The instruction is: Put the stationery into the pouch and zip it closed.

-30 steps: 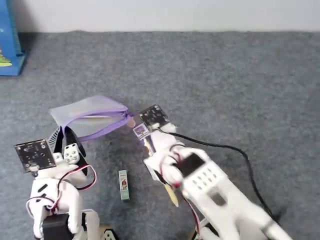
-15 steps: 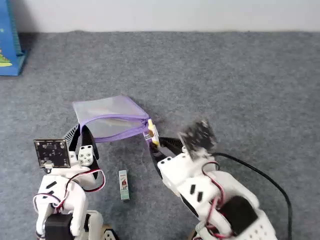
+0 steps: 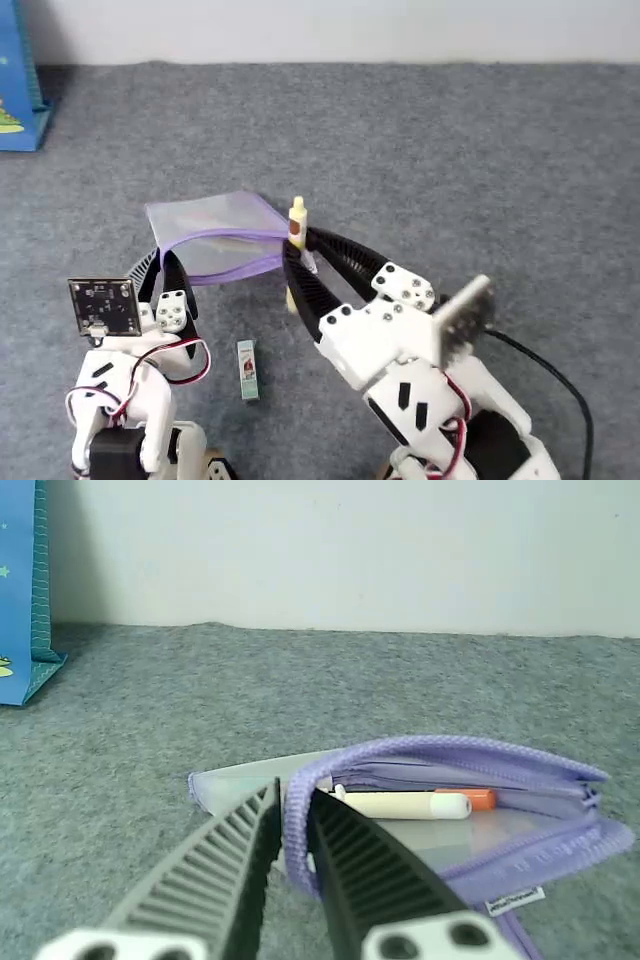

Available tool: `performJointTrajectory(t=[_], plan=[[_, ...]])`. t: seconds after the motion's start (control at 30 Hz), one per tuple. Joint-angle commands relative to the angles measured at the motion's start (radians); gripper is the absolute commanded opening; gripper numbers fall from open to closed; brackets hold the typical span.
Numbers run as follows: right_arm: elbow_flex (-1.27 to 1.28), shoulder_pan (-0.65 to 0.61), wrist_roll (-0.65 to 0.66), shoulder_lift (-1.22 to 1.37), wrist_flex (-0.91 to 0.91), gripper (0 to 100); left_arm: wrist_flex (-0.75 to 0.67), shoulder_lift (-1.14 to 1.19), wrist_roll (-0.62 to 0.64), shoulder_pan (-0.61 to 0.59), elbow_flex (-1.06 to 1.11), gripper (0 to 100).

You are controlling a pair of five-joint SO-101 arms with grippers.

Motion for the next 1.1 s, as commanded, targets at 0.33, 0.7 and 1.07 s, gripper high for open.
performJointTrajectory(t=[0.33, 0.7, 1.07], plan=[[-0.003, -0.015, 0.006, 0.315, -0.489, 0.8, -0.011, -0.017, -0.006, 0.005, -0.042, 1], [0.152, 0.012, 0.009, 0.51, -0.832, 0.8, -0.009, -0.017, -0.006, 0.003, -0.042, 1], [0.288, 0.044, 0.011, 0.504, -0.823, 0.8, -0.011, -0.017, -0.006, 0.002, -0.042, 1]])
